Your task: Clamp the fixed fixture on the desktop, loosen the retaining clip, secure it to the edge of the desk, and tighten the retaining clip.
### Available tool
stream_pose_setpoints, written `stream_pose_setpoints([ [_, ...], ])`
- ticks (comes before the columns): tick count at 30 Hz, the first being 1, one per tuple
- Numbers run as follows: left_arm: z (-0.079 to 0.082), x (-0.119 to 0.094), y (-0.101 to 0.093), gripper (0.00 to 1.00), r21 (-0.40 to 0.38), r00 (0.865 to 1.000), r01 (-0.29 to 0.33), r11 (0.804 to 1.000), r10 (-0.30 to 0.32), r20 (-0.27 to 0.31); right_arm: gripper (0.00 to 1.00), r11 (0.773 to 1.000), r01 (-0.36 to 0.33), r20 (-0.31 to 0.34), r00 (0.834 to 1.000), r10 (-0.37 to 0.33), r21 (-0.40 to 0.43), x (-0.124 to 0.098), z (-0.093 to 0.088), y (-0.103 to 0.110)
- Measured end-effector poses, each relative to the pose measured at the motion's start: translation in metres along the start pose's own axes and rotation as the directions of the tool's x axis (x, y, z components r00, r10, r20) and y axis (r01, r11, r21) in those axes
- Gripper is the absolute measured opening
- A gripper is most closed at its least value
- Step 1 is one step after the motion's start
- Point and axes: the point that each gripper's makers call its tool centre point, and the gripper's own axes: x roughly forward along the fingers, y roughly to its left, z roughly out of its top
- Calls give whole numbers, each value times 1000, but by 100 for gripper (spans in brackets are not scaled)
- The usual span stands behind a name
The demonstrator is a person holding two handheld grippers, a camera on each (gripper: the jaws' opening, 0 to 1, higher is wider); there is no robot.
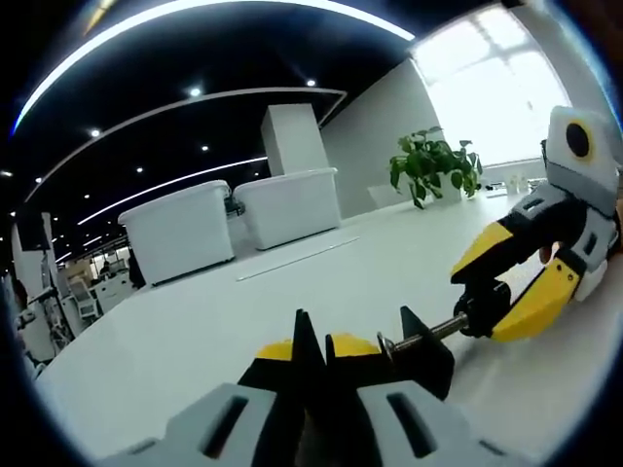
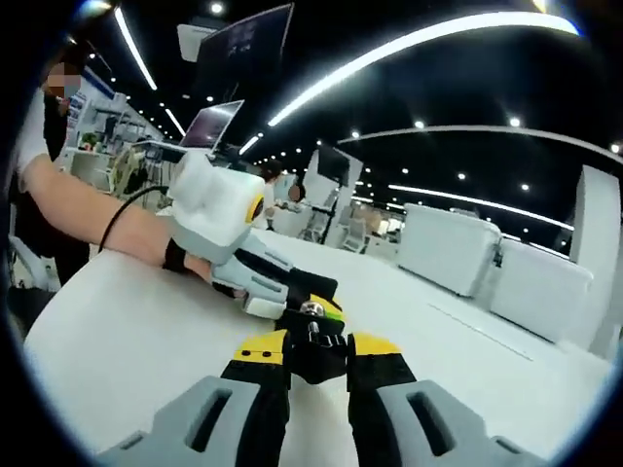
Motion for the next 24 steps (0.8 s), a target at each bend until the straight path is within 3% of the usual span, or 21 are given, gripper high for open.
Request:
stream_pose_setpoints([
  [6,0,0,0,9,7,1000,-3,1000,3,7,22,995,11,-11,1000,-13,-97,0,1,1],
  [9,0,0,1,9,6,1000,-6,1000,6,6,22,979,25,-23,999,-30,-201,1,1,2],
  [12,0,0,1,9,5,1000,-8,1000,8,6,22,970,29,-29,999,-37,-242,1,1,4],
  [15,0,-1,1,9,5,1000,-8,1000,8,5,22,939,36,-41,998,-53,-343,1,1,5],
  [20,0,-1,1,9,5,1000,-11,1000,11,4,22,915,44,-54,996,-71,-401,2,1,7],
  [24,0,-1,1,9,5,1000,-13,1000,12,3,22,849,40,-68,994,-89,-526,2,0,10],
])
